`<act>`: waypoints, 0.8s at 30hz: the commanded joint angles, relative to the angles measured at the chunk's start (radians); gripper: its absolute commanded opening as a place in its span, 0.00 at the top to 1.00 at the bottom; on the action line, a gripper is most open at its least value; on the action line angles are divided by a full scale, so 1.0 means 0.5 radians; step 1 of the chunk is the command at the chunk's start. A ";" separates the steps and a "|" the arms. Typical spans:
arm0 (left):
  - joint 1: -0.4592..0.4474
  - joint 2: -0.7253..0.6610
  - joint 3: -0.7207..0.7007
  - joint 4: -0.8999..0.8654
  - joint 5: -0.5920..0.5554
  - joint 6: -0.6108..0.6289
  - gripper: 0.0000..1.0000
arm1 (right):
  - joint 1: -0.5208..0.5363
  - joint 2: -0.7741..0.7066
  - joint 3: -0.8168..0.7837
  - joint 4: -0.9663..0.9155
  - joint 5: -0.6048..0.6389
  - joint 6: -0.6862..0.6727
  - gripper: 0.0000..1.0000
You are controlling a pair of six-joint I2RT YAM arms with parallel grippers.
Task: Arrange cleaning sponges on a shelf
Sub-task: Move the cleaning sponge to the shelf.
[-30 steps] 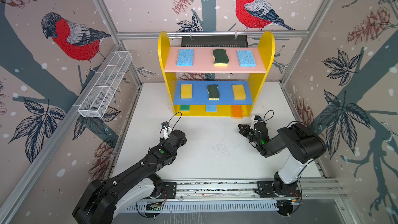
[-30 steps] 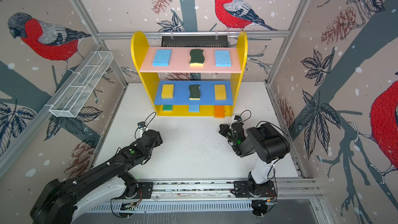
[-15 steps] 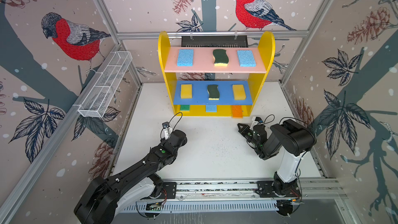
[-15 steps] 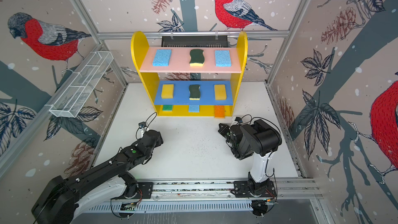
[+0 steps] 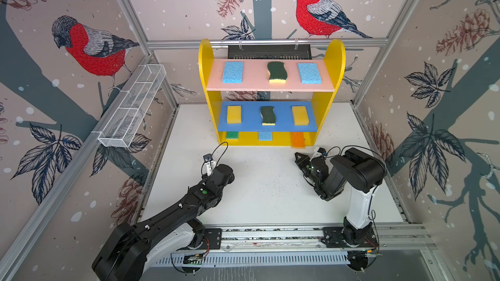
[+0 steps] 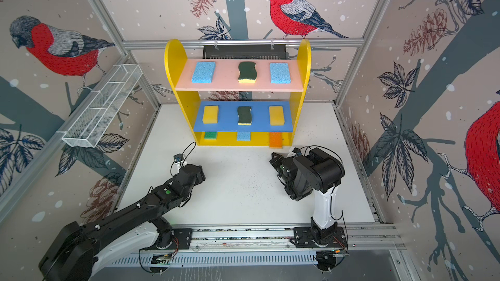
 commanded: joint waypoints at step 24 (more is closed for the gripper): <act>-0.004 -0.034 -0.010 0.110 0.017 0.020 0.23 | 0.007 0.147 0.265 -0.355 0.177 0.183 1.00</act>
